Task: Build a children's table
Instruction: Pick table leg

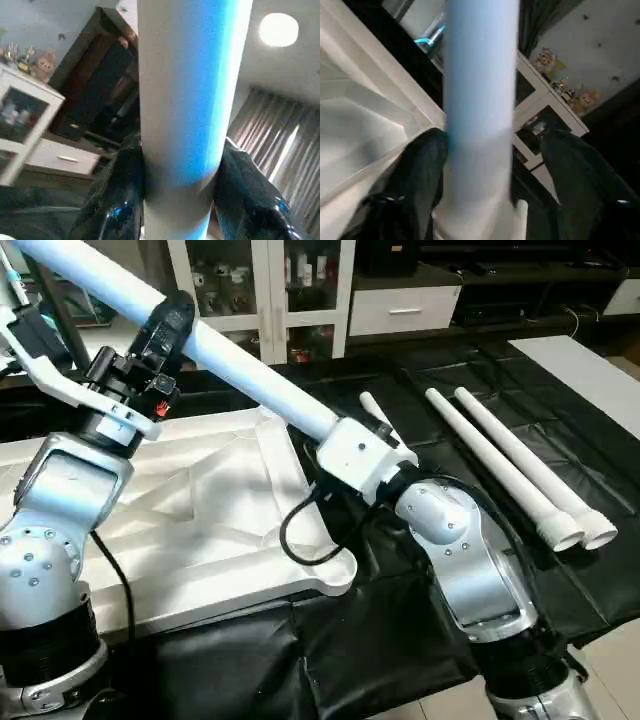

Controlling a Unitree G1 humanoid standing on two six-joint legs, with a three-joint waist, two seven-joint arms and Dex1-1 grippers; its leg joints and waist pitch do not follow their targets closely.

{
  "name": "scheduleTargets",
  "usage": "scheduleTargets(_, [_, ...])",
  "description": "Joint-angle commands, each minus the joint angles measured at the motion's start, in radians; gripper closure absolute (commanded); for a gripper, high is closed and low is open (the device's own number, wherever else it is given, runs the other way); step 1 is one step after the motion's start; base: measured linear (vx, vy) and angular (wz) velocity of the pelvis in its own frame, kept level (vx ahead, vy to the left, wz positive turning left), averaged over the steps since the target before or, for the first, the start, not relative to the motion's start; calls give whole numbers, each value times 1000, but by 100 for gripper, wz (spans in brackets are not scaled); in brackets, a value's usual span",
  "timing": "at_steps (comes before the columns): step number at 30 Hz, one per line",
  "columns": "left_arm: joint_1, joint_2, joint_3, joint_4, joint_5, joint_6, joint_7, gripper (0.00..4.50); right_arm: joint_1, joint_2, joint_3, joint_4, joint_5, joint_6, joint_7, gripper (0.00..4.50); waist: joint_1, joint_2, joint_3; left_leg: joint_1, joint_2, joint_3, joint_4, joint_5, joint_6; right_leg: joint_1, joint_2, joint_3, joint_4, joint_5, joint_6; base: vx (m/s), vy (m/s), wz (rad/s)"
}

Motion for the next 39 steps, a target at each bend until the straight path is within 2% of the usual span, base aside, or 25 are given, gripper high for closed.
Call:
scheduleTargets(1, [-16, 14, -74, -32, 97, -35, -12, 287, -36, 27, -17, 35, -29, -34, -67, 84, -6, 8, -73, 45, 55, -30, -81, -224, -50, 25, -26, 19, -77, -4, -182, 0, 0, 0])
scheduleTargets(4, [-21, 28, -131, -24, 196, -86, -3, 287, -69, 72, -11, 77, -40, -50, -114, 75, -8, 8, -72, 45, 53, -29, -80, -234, -64, 23, -26, 19, -77, -14, -182, 0, 0, 0])
scheduleTargets(8, [-14, 46, -196, -9, 272, -106, -18, 287, -107, 156, -24, 118, -27, -4, -179, 75, -10, 11, -74, 45, 51, -29, -81, -230, -76, 20, -23, 19, -72, 10, -176, 0, 0, 0])
scheduleTargets(12, [-14, 34, -213, -16, 285, -118, -22, 287, -128, 172, -3, 158, -46, 1, -186, 75, -6, 14, -76, 49, 52, -29, -81, -226, -93, 20, -21, 17, -69, 42, -175, 0, 0, 0])
scheduleTargets(14, [-12, 32, -219, -16, 299, -126, -24, 287, -142, 172, 14, 183, -71, 10, -187, 75, -4, 13, -76, 46, 51, -29, -80, -217, -93, 23, -22, 17, -68, 55, -172, 0, 0, 0])
scheduleTargets(23, [-6, 24, -213, -15, 307, -143, -38, 287, -154, 147, 17, 248, -125, -27, -214, 75, -7, 10, -74, 46, 51, -28, -82, -251, -99, 21, -22, 19, -73, 6, -169, 0, 0, 0])
scheduleTargets(31, [-23, 19, -196, 8, 314, -152, -48, 287, -142, 149, 5, 268, -125, -25, -216, 75, -6, 12, -75, 46, 50, -27, -80, -245, -87, 21, -22, 19, -72, 18, -176, 0, 0, 0])
scheduleTargets(32, [-25, 19, -195, 9, 313, -152, -50, 287, -140, 152, 1, 271, -116, -25, -212, 75, -6, 16, -75, 46, 50, -28, -81, -245, -88, 21, -22, 19, -71, 19, -177, 0, 0, 0])
scheduleTargets(35, [-27, 19, -192, 13, 309, -153, -55, 287, -135, 160, -14, 280, -99, -25, -216, 75, -7, 13, -75, 46, 50, -28, -81, -248, -87, 21, -22, 18, -71, 24, -180, 0, 0, 0])
scheduleTargets(37, [-27, 21, -191, 15, 305, -151, -60, 287, -135, 160, -21, 290, -89, -31, -214, 102, -6, 14, -76, 47, 51, -28, -80, -246, -85, 21, -22, 18, -71, 30, -183, 0, 0, 0])
scheduleTargets(39, [-26, 21, -187, 17, 297, -149, -63, 287, -138, 156, -25, 305, -73, -53, -200, 108, -6, 14, -76, 46, 51, -27, -80, -242, -83, 22, -22, 18, -70, 41, -186, 0, 0, 0])
